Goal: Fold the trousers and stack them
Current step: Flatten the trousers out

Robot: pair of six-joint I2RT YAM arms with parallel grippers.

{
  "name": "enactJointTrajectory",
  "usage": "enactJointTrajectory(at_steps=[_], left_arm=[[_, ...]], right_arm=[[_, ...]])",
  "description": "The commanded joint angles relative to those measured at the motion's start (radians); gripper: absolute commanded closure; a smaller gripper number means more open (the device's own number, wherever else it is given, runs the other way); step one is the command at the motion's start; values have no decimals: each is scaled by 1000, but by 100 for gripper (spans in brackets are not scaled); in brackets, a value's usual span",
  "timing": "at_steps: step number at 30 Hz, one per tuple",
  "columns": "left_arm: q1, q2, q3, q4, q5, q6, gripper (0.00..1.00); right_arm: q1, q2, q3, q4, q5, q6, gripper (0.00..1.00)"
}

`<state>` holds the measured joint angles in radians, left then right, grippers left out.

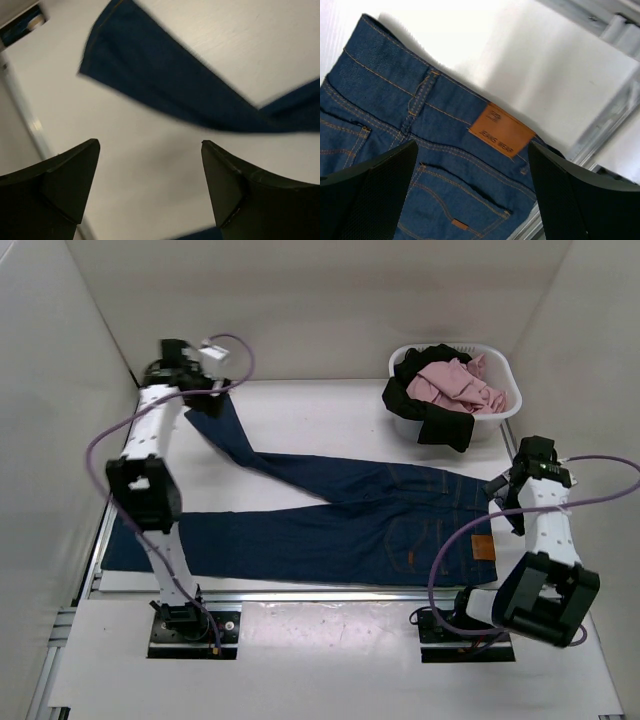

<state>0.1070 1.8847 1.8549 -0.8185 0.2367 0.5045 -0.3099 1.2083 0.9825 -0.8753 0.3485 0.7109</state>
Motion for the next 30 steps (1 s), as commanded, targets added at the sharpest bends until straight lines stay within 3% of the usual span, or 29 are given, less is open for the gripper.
enactJointTrajectory(at_steps=[1, 3, 6, 12, 16, 18, 19, 20, 21, 22, 26, 30], left_arm=[[-137, 201, 169, -22, -86, -86, 4], [-164, 374, 363, -22, -178, -147, 3], [-164, 522, 501, 30, -227, -234, 3], [-207, 649, 512, 94, -302, -210, 1], [-246, 706, 434, 104, -454, -186, 1], [-247, 706, 386, 104, -465, -175, 10], [-247, 683, 339, 104, -465, -175, 21], [-247, 671, 313, 104, -465, -166, 62], [-247, 656, 287, 104, -465, -165, 80], [-247, 615, 258, 104, -465, -165, 86], [-236, 441, 34, 113, -390, -187, 86], [-202, 213, -167, 139, -188, -244, 86]], right_arm=[[12, 69, 47, 100, -74, -60, 6], [12, 132, 71, 142, -83, -60, 7], [12, 229, 116, 162, -92, -60, 8], [22, 372, 174, 153, -68, -60, 8], [22, 447, 203, 162, -55, -39, 8], [22, 480, 238, 162, -65, -28, 8], [22, 514, 252, 171, -65, -28, 8], [22, 533, 268, 171, -65, -28, 8], [22, 548, 284, 171, -74, -18, 8], [22, 571, 312, 171, -74, -18, 8], [31, 583, 323, 217, -109, 2, 11], [40, 626, 297, 236, -195, 12, 25]])
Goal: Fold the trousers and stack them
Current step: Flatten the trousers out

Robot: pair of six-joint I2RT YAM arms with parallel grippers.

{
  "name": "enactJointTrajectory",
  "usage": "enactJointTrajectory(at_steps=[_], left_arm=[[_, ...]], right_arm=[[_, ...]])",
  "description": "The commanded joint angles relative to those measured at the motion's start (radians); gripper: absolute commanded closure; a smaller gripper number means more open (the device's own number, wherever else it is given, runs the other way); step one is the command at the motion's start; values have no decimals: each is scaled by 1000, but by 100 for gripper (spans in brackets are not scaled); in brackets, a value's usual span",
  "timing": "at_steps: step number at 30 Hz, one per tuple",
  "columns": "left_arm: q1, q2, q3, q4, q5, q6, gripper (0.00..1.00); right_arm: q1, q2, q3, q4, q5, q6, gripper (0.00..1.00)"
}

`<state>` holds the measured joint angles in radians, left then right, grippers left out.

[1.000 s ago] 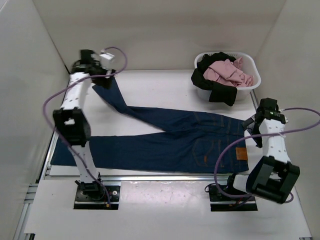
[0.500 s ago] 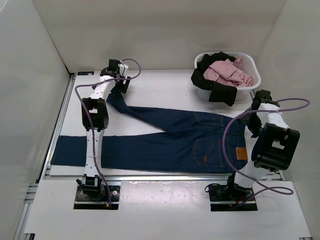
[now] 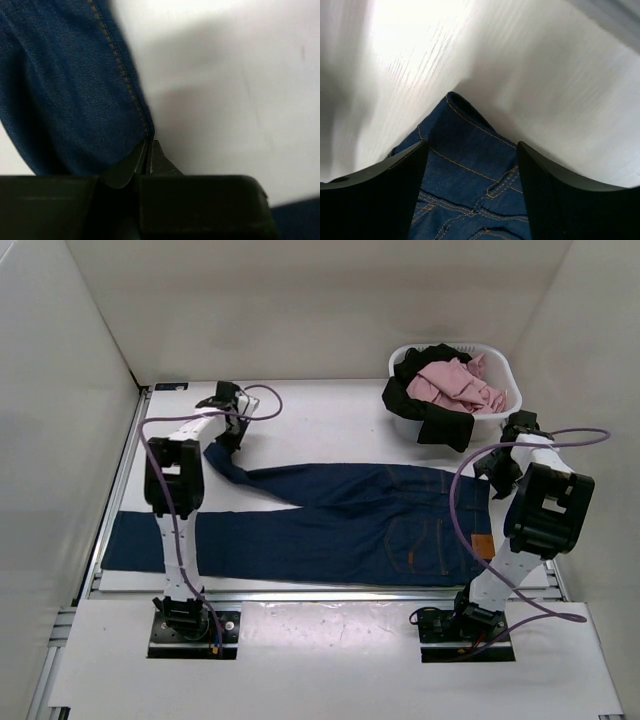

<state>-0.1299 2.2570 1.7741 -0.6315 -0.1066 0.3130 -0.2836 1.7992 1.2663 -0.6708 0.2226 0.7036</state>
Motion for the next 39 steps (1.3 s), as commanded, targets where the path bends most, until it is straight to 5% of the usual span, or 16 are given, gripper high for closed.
enactJointTrajectory(at_steps=[1, 3, 6, 8, 9, 12, 17, 21, 25, 39], left_arm=[[45, -195, -116, -39, 182, -61, 86], [46, -273, -189, -39, 216, -61, 86], [46, -355, -286, -59, 246, -61, 86], [55, -396, -321, -74, 269, -71, 78], [55, -396, -332, -88, 269, -71, 59], [55, -355, -251, -88, 199, -94, 32], [33, -131, 51, -88, 79, -118, 17], [9, 74, 253, -88, -57, -106, 10], [21, 124, 286, -88, -200, -138, 7], [65, 117, 203, -66, -165, -123, 0]], right_arm=[[14, 64, 2, 31, -83, 19, 30], [32, 84, -8, 31, -94, 28, 38], [32, 94, -33, 31, -74, 37, 69], [32, 94, -33, 22, -74, 37, 77], [32, 94, -33, 22, -74, 28, 77], [41, 94, -42, 22, -52, 4, 77], [60, 84, -51, 22, -43, -16, 77], [60, 84, -51, 2, -34, -26, 77], [69, 65, -51, -7, -34, -26, 77], [69, 61, -51, -9, -25, -16, 72]])
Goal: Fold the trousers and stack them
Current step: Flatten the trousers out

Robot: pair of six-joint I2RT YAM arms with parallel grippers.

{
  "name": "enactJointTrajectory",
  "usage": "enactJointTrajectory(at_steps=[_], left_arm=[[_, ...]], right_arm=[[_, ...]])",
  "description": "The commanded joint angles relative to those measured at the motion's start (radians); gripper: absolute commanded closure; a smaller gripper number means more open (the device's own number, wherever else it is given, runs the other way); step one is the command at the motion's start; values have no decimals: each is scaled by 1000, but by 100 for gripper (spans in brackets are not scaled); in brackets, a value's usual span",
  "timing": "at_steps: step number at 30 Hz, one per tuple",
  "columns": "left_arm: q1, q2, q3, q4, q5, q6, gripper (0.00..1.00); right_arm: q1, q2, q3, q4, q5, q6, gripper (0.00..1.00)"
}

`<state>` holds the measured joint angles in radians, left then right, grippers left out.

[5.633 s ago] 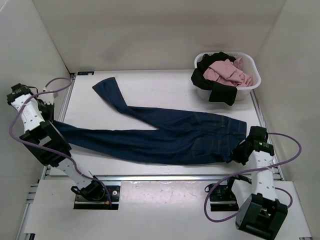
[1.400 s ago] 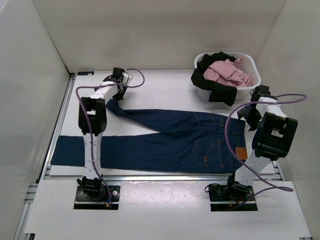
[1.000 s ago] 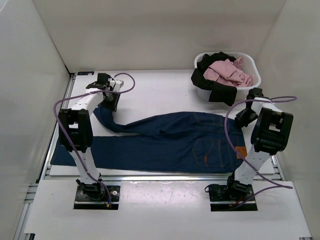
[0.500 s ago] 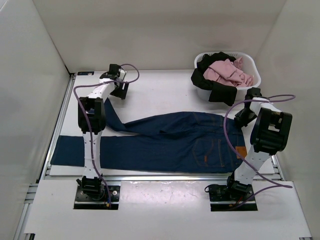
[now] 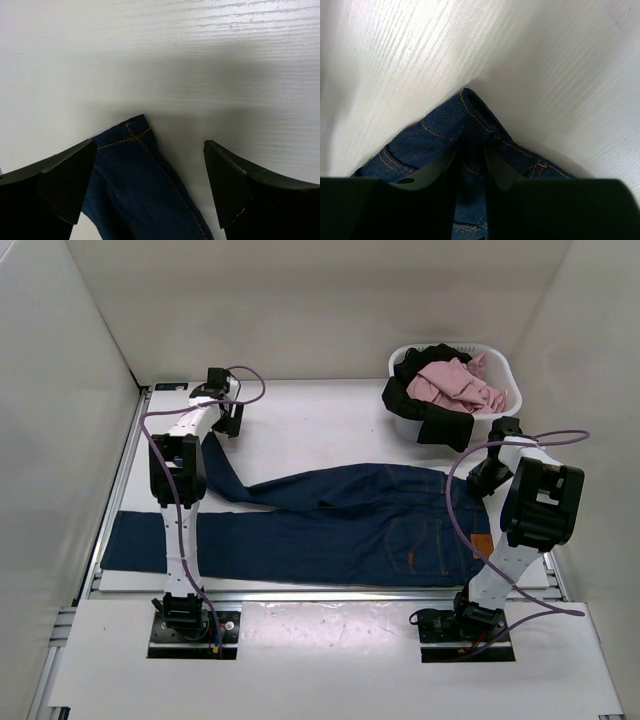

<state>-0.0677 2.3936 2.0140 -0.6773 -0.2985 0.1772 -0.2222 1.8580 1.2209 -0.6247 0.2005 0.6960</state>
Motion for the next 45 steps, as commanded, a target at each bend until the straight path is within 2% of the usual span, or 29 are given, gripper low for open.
enactJointTrajectory(at_steps=[1, 2, 3, 4, 5, 6, 7, 8, 11, 14, 18, 22, 25, 26, 27, 28, 31, 34, 37, 45], left_arm=[[12, -10, -37, -21, 57, 27, 0], [12, 13, -47, -37, 77, 27, 4], [25, 28, -37, -57, 106, 27, 10], [43, 42, -26, -82, 180, 16, 31], [43, 52, -26, -100, 218, 16, 46], [55, 52, -26, -111, 246, 16, 64], [55, 42, -41, -111, 269, 16, 86], [55, 20, -41, -111, 318, 31, 86], [55, -54, -31, -120, 381, 57, 86], [45, -141, 41, -108, 392, 108, 86], [32, -250, 109, -94, 381, 160, 86], [32, -368, 72, -94, 371, 192, 86], [32, -401, -36, -94, 279, 215, 86], [32, -392, -59, -94, 239, 216, 83], [45, -348, -70, -94, 192, 206, 52], [45, -321, -70, -103, 179, 197, 40], [55, -222, -2, -103, 197, 156, 20], [55, -119, 84, -103, 240, 117, 12], [65, -47, 129, -103, 283, 84, 11], [118, -4, 63, -103, 263, 34, 8]], right_arm=[[7, 3, 6, -55, -3, -9, 70], [7, 3, 6, -64, -3, -9, 68], [7, 12, 17, -64, -3, -9, 62], [7, 12, 26, -64, -3, -9, 58], [7, 12, 26, -64, -3, -9, 53], [7, 12, 35, -64, -3, -9, 41], [7, 12, 35, -64, -13, -9, 38], [7, 12, 35, -53, -13, -9, 36], [7, -25, 35, -15, -62, -9, 36], [7, -57, 26, 51, -96, -9, 36], [7, -7, 80, -13, -96, -9, 37], [7, -25, 36, 16, -96, -9, 40], [7, -25, 26, 16, -96, -9, 38], [7, -25, 26, 16, -96, -9, 38], [7, -25, 26, 16, -107, -9, 37], [7, -25, 26, 16, -107, -18, 37], [7, -25, 17, 16, -107, -27, 37], [7, -36, 17, 4, -107, -47, 36], [7, -59, 17, -6, -86, -67, 36], [7, -109, -47, -6, -56, -85, 36]])
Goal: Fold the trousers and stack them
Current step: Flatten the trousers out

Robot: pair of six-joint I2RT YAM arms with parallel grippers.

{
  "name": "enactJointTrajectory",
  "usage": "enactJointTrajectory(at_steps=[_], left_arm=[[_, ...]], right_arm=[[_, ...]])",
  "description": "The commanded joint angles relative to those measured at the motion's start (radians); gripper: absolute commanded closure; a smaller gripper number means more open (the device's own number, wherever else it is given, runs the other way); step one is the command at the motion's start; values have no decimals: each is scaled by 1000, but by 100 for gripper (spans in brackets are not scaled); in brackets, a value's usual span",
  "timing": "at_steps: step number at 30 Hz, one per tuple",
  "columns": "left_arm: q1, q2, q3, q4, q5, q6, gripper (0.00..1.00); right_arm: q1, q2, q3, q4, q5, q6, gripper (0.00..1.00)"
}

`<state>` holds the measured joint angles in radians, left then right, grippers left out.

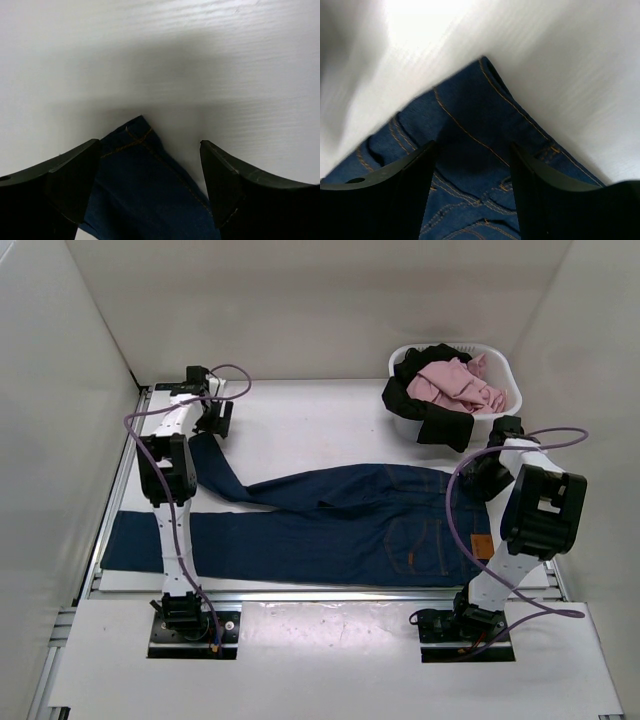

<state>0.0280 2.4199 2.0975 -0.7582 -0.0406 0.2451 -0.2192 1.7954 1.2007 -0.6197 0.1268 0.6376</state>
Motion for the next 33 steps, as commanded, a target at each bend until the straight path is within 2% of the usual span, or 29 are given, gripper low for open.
enactJointTrajectory(at_steps=[1, 4, 5, 6, 7, 8, 9, 12, 17, 21, 22, 27, 33], left_arm=[[23, -21, -31, -23, 16, -33, 8], [23, -1, -53, -59, 76, -6, 19], [23, -1, -63, -75, 88, -6, 28], [23, -1, -63, -90, 97, 6, 34], [23, 10, -74, -122, 106, 6, 44], [23, 10, -74, -136, 122, 6, 57], [23, 21, -74, -150, 131, 19, 86], [32, 5, -83, -161, 177, 40, 86], [20, -80, 8, -150, 194, 69, 86], [20, -237, 36, -83, 174, 128, 86], [20, -319, 21, -51, 174, 137, 86], [75, -567, -180, -21, 266, 146, 86], [141, -765, -571, -30, 282, 135, 86]], right_arm=[[4, -47, -36, -2, 17, -27, 36], [4, -36, -36, -2, 17, -7, 36], [4, -36, -36, -2, 17, -7, 36], [4, -36, -36, -2, 17, -7, 36], [4, -25, -36, 8, 17, 2, 29], [4, -15, -26, 8, 17, 11, 29], [4, -14, -26, 8, 17, 11, 29], [4, 12, -13, -1, 8, 20, 29], [4, 12, -13, -2, 8, 30, 29], [4, 3, -3, -2, 8, 30, 29], [4, 2, 6, -11, 8, 30, 29], [4, -19, -21, -2, -1, 39, 29], [4, -28, -30, 11, -12, 39, 29]])
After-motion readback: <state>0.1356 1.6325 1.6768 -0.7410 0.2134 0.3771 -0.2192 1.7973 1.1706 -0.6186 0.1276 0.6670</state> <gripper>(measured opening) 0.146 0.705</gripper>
